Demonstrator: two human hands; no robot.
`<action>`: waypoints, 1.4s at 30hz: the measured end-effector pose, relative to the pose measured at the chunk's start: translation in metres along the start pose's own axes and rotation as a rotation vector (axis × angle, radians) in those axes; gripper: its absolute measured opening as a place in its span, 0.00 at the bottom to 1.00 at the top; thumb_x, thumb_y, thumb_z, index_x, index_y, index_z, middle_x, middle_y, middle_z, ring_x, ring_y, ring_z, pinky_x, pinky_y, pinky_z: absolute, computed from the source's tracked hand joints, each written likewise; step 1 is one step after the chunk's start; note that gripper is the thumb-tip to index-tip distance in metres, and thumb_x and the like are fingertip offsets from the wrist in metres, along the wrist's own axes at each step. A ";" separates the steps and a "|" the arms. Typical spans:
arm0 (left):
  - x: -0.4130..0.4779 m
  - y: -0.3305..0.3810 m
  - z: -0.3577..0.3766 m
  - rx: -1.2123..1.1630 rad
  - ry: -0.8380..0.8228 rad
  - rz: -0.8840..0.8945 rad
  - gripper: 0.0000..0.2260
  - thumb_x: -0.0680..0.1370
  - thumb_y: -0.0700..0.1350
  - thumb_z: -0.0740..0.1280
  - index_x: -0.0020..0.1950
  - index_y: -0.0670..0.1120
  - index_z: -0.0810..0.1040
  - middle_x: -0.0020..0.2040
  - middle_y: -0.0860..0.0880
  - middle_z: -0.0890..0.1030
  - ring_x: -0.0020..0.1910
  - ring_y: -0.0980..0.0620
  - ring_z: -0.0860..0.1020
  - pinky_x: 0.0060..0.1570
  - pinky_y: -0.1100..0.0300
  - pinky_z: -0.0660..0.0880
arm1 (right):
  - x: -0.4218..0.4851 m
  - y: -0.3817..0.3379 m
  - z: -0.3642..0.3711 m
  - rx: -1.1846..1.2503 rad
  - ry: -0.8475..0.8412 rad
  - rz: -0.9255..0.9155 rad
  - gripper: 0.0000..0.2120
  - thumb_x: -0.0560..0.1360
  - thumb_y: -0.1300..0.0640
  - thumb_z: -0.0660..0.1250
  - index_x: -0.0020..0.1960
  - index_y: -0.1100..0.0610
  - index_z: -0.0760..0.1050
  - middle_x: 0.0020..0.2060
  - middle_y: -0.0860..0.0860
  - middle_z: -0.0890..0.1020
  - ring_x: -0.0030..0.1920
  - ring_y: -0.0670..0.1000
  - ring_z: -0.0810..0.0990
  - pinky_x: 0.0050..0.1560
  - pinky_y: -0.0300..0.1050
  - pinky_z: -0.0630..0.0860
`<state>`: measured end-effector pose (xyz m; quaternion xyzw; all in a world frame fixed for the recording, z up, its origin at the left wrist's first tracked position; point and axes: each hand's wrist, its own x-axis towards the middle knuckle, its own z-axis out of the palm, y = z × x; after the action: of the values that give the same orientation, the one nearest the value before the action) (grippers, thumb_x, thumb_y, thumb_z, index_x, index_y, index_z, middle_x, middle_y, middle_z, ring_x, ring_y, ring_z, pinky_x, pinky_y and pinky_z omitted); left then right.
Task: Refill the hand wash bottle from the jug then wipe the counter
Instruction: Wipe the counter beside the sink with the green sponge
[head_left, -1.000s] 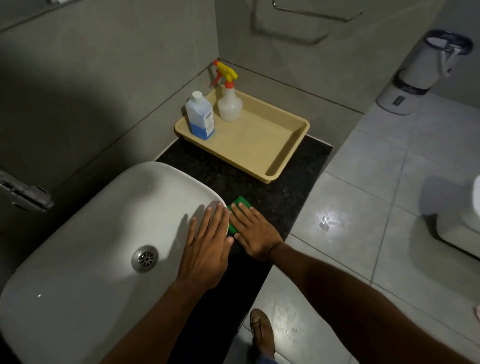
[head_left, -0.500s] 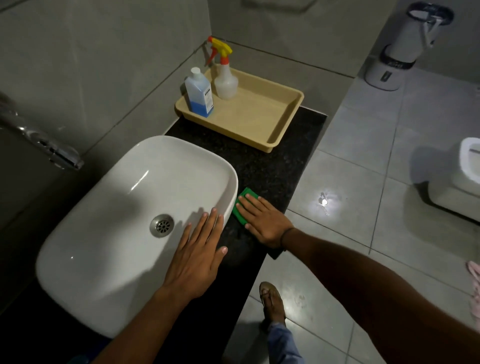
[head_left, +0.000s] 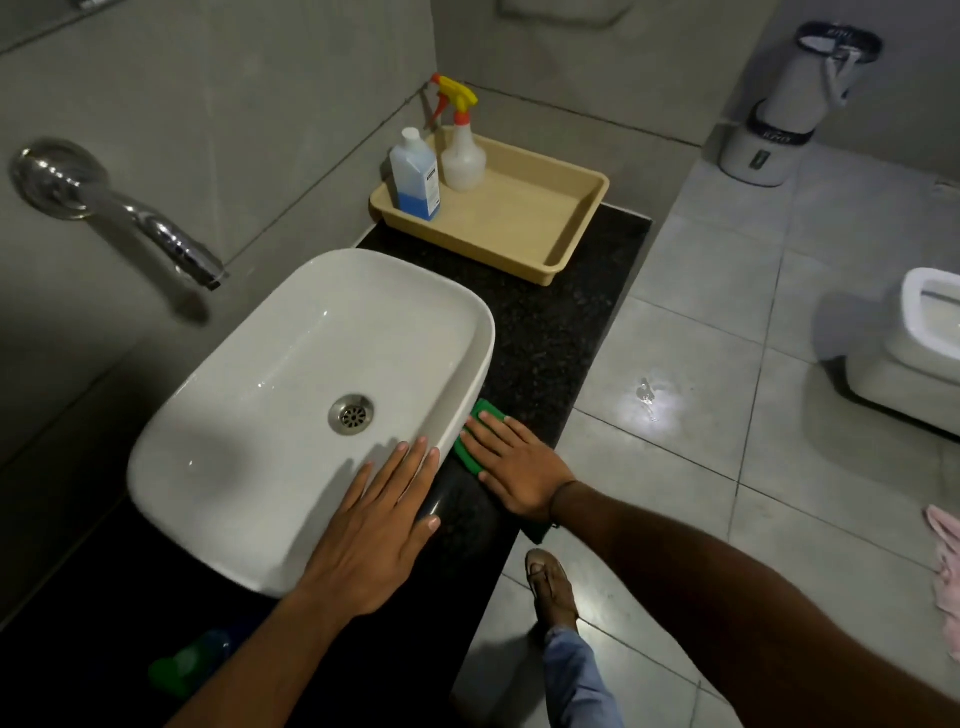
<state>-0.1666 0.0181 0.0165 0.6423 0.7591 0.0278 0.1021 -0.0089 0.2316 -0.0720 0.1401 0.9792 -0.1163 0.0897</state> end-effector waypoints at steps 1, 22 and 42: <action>-0.005 -0.002 0.001 -0.003 -0.003 0.002 0.29 0.85 0.57 0.47 0.84 0.52 0.43 0.85 0.52 0.46 0.83 0.52 0.45 0.80 0.52 0.41 | 0.003 -0.015 0.004 -0.003 0.012 0.025 0.30 0.85 0.45 0.49 0.83 0.53 0.47 0.83 0.52 0.50 0.83 0.54 0.43 0.82 0.56 0.43; -0.032 -0.035 -0.004 -0.152 -0.031 0.067 0.25 0.86 0.55 0.49 0.81 0.65 0.42 0.85 0.56 0.45 0.83 0.55 0.42 0.80 0.51 0.40 | -0.044 -0.120 0.062 -0.038 0.003 -0.259 0.30 0.84 0.46 0.51 0.83 0.51 0.47 0.83 0.51 0.51 0.83 0.53 0.45 0.81 0.54 0.42; -0.030 -0.042 0.006 -0.260 -0.032 0.066 0.24 0.87 0.54 0.48 0.80 0.69 0.43 0.85 0.54 0.47 0.83 0.54 0.43 0.81 0.44 0.43 | -0.043 -0.142 0.052 -0.067 -0.081 -0.307 0.30 0.85 0.46 0.51 0.83 0.51 0.48 0.83 0.52 0.51 0.83 0.55 0.45 0.81 0.56 0.45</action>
<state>-0.2018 -0.0188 0.0064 0.6487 0.7258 0.1191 0.1957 -0.0030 0.0750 -0.0843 -0.0192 0.9880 -0.1013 0.1151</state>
